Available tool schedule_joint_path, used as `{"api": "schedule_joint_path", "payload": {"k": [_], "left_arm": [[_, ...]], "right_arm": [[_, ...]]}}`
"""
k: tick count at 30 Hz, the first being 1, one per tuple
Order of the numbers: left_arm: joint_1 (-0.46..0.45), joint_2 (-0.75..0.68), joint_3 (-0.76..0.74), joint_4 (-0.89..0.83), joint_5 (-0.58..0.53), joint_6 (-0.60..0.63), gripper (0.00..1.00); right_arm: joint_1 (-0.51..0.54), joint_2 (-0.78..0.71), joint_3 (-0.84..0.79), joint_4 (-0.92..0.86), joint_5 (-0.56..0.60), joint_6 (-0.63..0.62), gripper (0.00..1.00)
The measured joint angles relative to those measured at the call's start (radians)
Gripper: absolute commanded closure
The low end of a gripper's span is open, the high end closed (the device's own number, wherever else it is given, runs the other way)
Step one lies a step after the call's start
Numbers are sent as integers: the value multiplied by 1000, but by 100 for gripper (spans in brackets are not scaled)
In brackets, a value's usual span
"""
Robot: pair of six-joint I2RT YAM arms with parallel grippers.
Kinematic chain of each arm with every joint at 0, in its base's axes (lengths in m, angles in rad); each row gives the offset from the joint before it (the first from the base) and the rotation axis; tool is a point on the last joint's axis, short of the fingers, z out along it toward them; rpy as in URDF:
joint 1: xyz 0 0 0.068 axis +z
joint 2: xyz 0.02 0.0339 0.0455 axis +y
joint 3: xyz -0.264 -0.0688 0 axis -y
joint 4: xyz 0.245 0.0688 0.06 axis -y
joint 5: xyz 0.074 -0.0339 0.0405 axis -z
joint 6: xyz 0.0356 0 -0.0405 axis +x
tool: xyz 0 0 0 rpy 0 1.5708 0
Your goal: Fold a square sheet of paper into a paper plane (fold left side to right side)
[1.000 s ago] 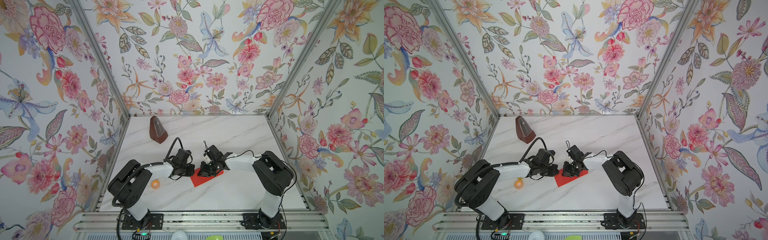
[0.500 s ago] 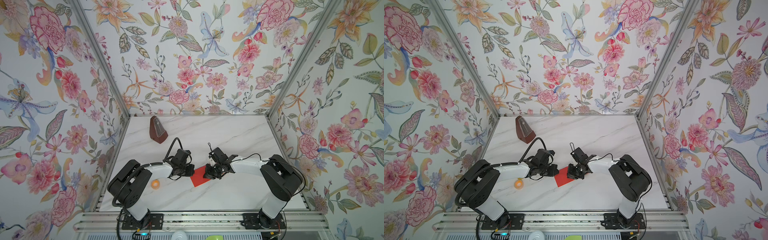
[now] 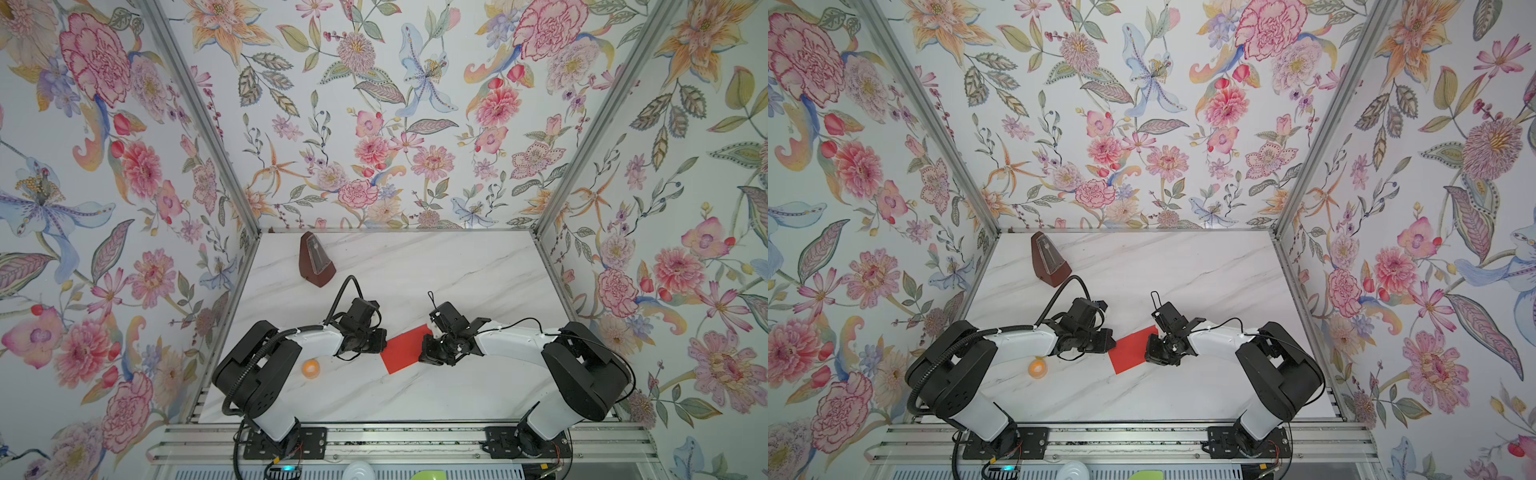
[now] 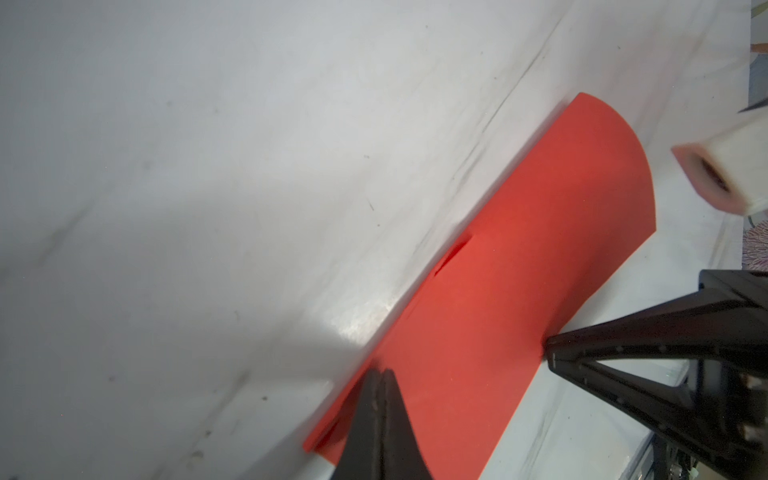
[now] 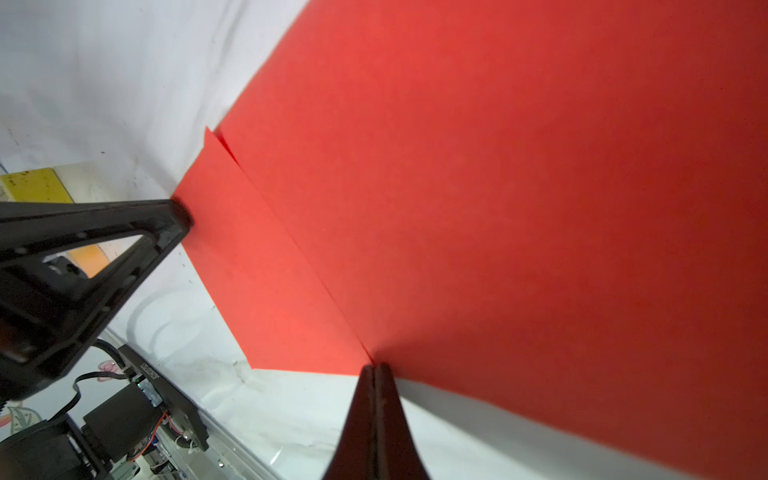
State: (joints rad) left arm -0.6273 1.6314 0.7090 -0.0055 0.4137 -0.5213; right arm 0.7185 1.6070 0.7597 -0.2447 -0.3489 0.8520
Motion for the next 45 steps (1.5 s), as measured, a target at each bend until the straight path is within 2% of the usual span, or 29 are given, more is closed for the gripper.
{"api": "schedule_joint_path", "payload": {"k": [5,13,21,26,30,35,39,45], "left_arm": [[3,-26,-19,-13,-2,-9,99],[-1,-112,-83,-61,-19,-65,97],[-11,-130,-100,-60,-29,-108,97],[-19,-159,-100,-64,-33,-116,95],[-19,-219,-92,-109,-63,-105,90],[-16,-251,-18,-178,-115,-46,75],[-3,-190,70,-193,-111,28,69],[5,52,225,-209,-95,151,66]], "right_arm": [[0,13,55,-87,45,-4,94],[11,-11,136,-158,96,11,82],[69,-26,168,-108,84,61,80],[79,56,204,-69,80,72,78],[79,101,211,-65,92,71,76],[79,114,211,-65,104,60,73],[79,142,211,-65,104,41,73],[77,148,214,-51,101,3,77]]}}
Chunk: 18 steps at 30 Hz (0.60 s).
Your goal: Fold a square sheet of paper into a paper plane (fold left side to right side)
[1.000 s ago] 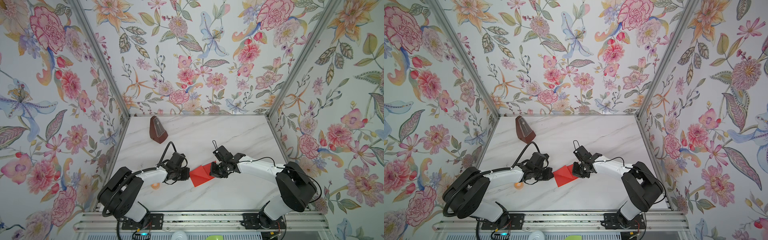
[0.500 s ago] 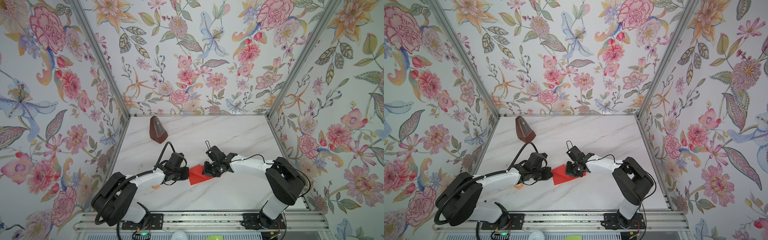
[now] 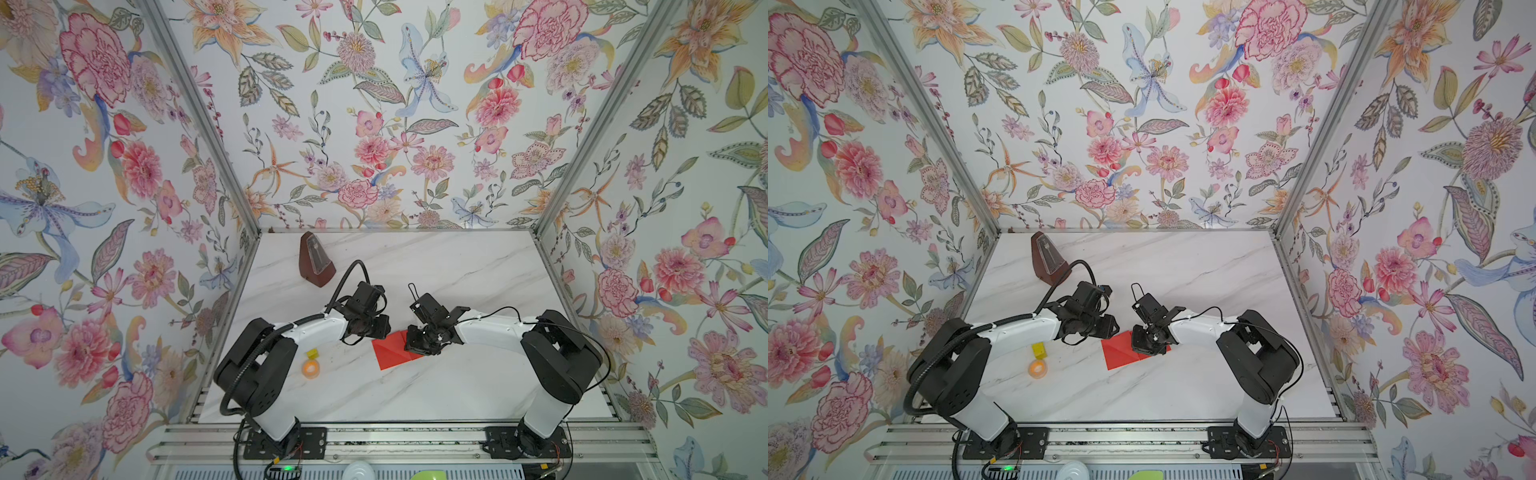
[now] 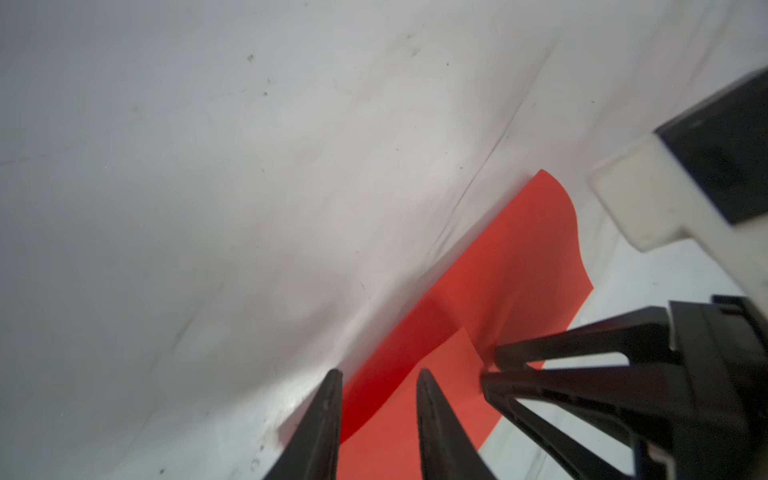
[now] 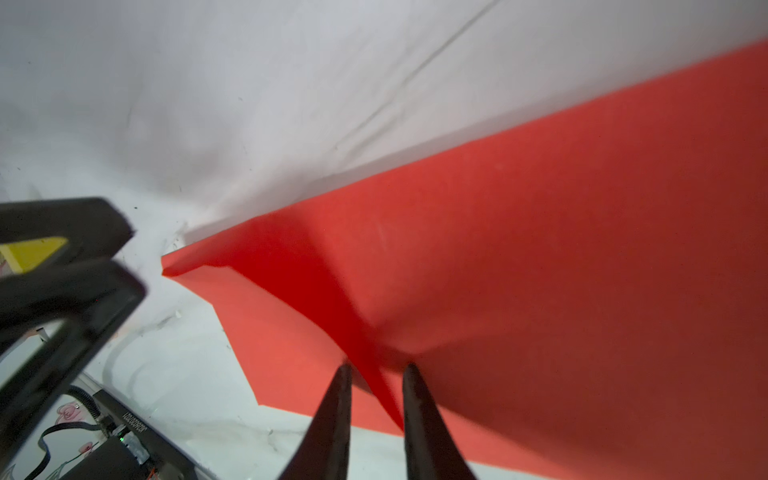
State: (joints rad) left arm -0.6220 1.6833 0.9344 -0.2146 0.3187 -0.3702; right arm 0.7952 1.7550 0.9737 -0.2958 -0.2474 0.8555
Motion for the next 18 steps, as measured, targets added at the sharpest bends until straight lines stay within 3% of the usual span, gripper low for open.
{"api": "schedule_joint_path", "payload": {"k": [4,10,18], "left_arm": [[2,76,27,-25,25,49,66],[7,64,5,-20,73,62,68],[-11,-53,-175,98,134,-51,75]], "right_arm": [[-10,1,0,2,-10,-38,77],[-44,3,0,2,-34,-147,76],[-108,26,24,-2,-81,-304,74]]}}
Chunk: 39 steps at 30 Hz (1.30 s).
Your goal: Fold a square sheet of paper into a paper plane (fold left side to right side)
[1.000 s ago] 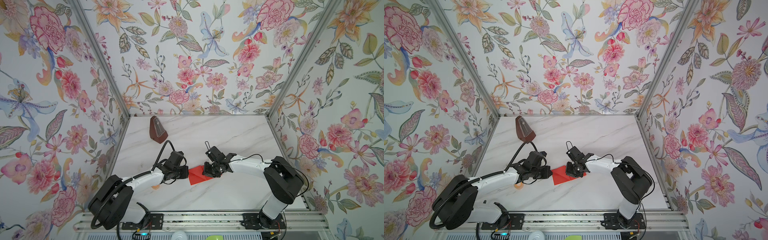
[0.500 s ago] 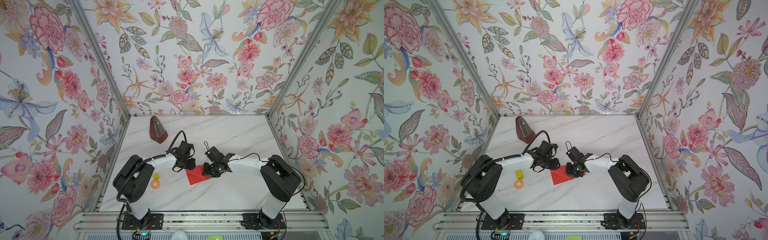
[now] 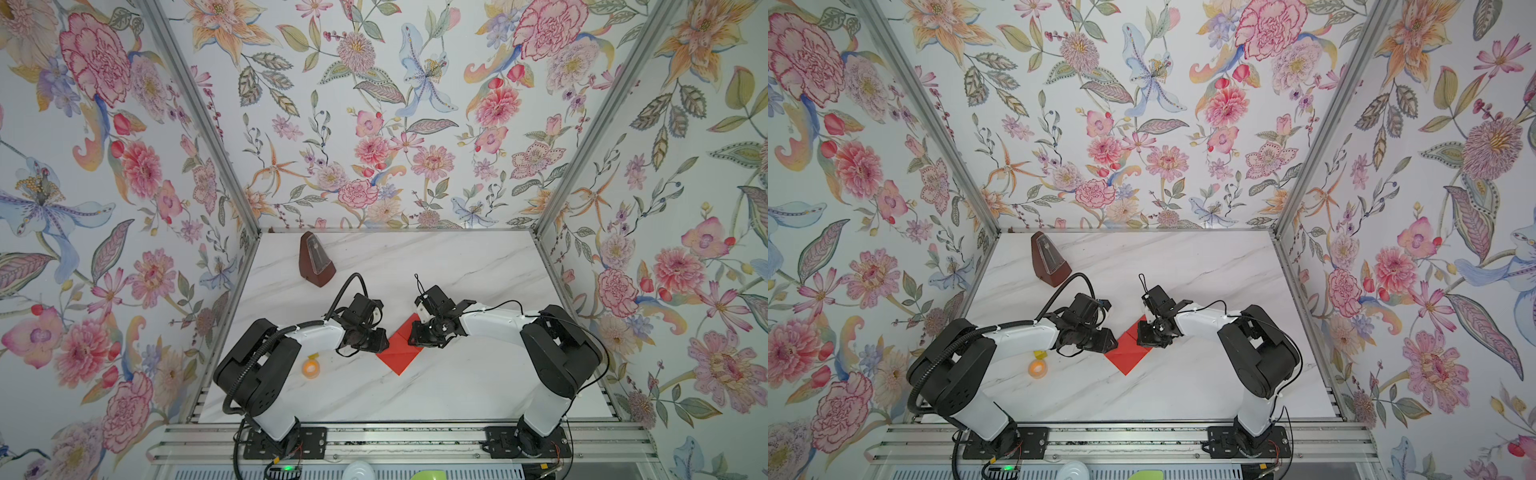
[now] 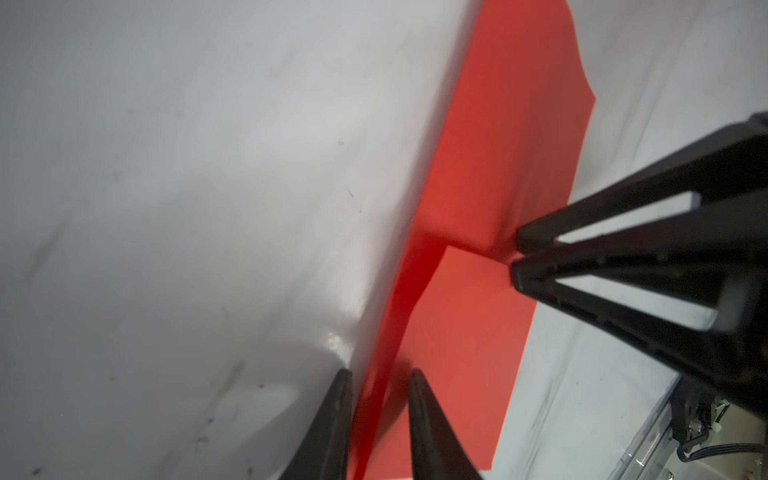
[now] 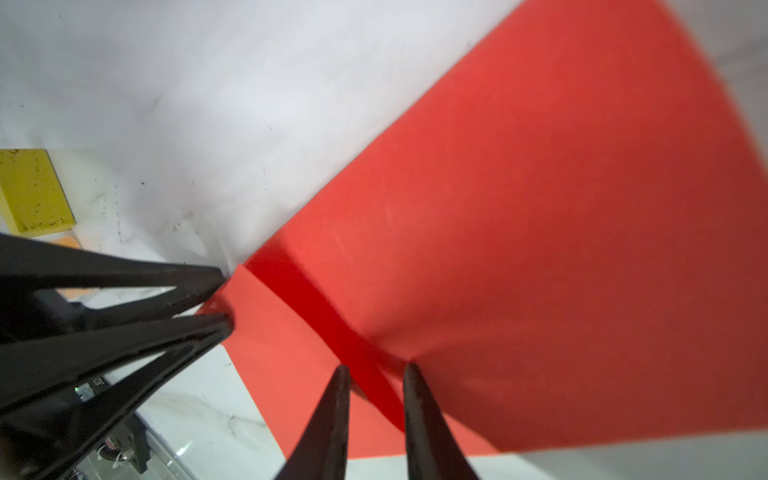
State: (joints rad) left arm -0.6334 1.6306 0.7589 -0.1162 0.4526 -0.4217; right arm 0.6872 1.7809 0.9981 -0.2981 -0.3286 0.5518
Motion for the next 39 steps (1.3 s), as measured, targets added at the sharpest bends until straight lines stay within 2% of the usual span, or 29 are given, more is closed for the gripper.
{"api": "schedule_joint_path", "payload": {"k": [6,14,17,22,31,39], "left_arm": [[-59,-33,-78,111,-14,-144,83],[-110,-57,-146,221,-48,-304,88],[-128,-72,-166,235,-66,-348,89],[-150,-82,-193,279,-76,-408,89],[-175,-83,-212,349,-75,-471,85],[-177,-99,-209,329,-96,-463,76]], "right_arm": [[-23,-3,39,-74,45,-12,68],[26,-136,42,-152,149,135,63],[53,-180,28,-121,163,196,68],[63,-179,-64,2,115,284,79],[20,-114,-126,123,66,321,83],[-25,-59,-149,211,0,306,87]]}}
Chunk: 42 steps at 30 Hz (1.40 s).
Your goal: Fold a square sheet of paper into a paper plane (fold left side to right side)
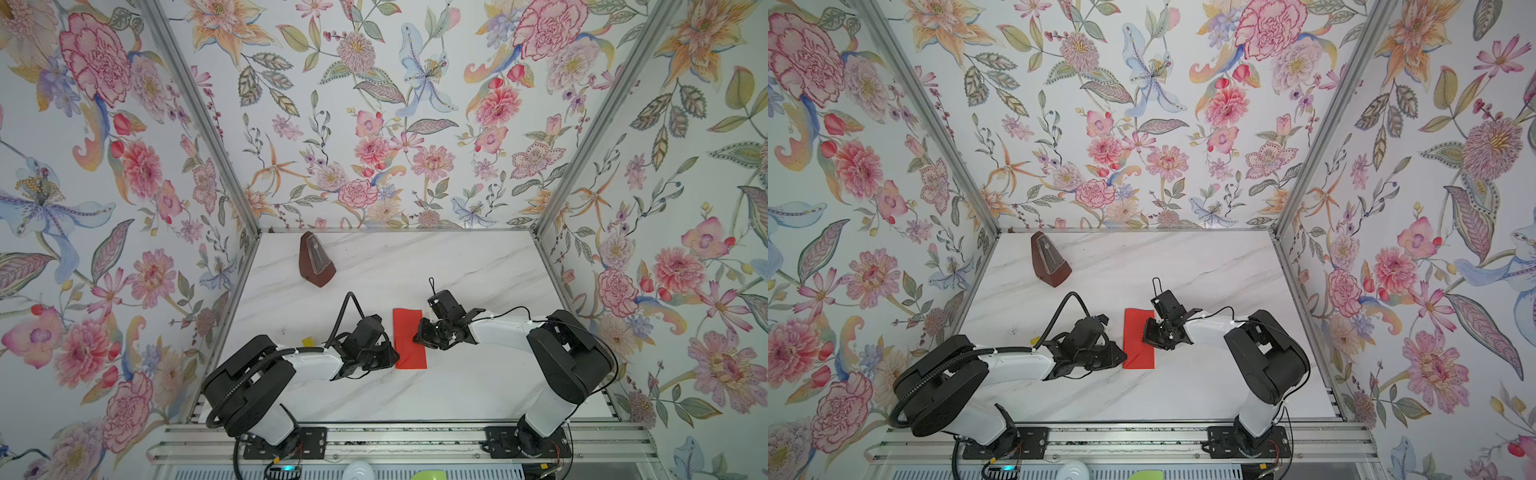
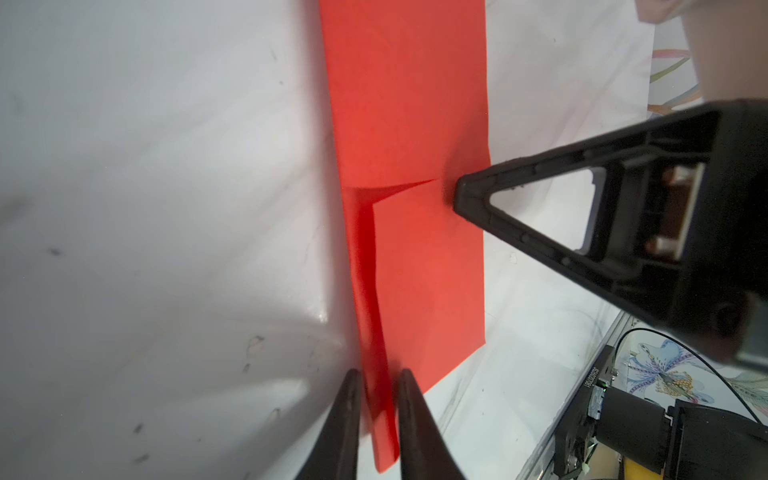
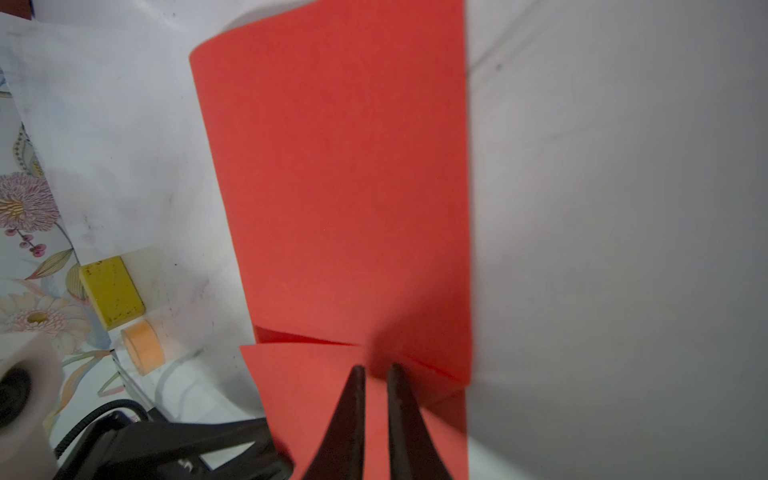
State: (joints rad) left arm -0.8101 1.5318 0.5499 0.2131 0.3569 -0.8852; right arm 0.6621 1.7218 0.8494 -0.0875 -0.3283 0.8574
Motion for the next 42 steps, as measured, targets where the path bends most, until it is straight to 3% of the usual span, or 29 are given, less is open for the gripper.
{"api": "schedule_joint_path", "payload": {"k": [5,12,20,27,34,42], "left_arm": [[31,-41,27,-68,-25,53,65],[195,-52,82,-92,5,154,56],[292,158,291,-108,111,270,54],[321,317,386,-109,201,294,49],[314,319,356,-71,281,288,50],[253,240,206,19,333,230,59]], "right_arm": [[-11,5,-14,34,-32,-30,87],[-19,5,-26,56,-60,-59,87],[-19,12,-26,67,-80,-61,87],[-19,13,-26,68,-81,-60,87],[-18,13,-26,70,-82,-56,87],[-18,16,-26,74,-85,-56,87]]}}
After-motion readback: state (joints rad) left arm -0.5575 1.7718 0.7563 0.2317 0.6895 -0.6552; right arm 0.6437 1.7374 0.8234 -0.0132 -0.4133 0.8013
